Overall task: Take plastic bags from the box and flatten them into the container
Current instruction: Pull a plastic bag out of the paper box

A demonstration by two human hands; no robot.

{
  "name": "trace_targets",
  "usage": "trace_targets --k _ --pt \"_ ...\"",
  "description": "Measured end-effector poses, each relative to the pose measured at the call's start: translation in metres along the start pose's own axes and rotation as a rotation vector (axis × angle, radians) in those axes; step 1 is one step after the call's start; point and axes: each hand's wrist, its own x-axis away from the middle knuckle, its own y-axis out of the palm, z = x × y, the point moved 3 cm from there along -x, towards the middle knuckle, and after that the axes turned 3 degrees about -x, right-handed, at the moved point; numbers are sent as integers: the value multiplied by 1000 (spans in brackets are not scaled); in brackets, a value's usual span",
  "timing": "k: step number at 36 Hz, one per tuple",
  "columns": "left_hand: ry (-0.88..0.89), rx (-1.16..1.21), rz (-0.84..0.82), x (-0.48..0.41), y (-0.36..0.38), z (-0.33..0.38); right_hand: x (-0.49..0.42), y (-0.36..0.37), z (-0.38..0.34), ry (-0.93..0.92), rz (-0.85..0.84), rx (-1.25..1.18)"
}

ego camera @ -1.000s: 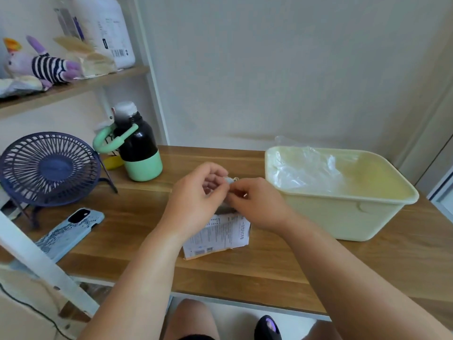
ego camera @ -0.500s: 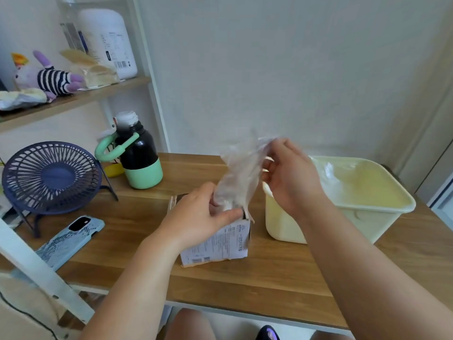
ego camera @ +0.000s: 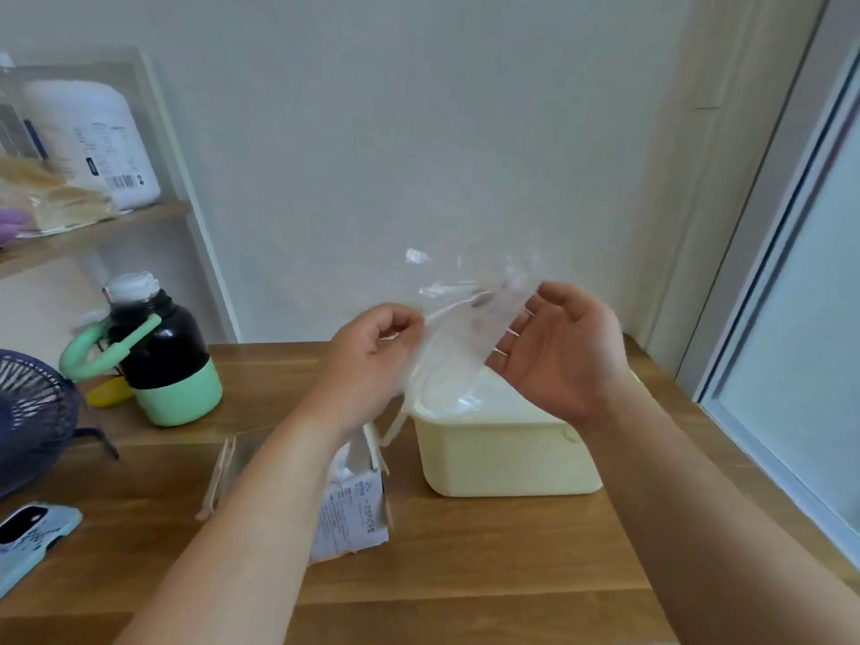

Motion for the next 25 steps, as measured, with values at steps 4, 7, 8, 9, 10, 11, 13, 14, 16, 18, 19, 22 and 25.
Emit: trace_targets --k 4,7,8,9,10,11,13,14,16,18,19,22,25 --pt "119 -301 -63 -19 2 13 10 -18 -25 74 -31 131" --pt "207 -575 -158 -29 6 25 15 -26 -43 70 66 296" --pt "209 -643 -174 -32 7 27 15 -28 -47 65 101 340" --pt "205 -681 -189 -36 9 28 15 -29 -51 65 121 384" --pt "200 -695 -205 -40 11 29 14 -30 -54 69 130 441" --pt "196 -698 -225 -43 14 28 13 -30 -55 67 136 510" --pt "189 -686 -268 -48 19 25 12 -31 -56 56 180 720" --pt "183 -658 -285 -50 21 23 11 -34 -56 50 223 841" --pt "153 -603 -298 -51 25 20 11 -37 -55 48 270 991" --pt "137 -626 -255 -54 27 18 11 -40 -52 43 286 953" --pt "144 -659 -193 -55 27 16 10 -42 -51 33 307 901" --pt "268 -596 122 -49 22 21 6 -51 -48 26 412 640" --pt "465 -517 329 -36 18 32 1 -63 -42 50 522 422"
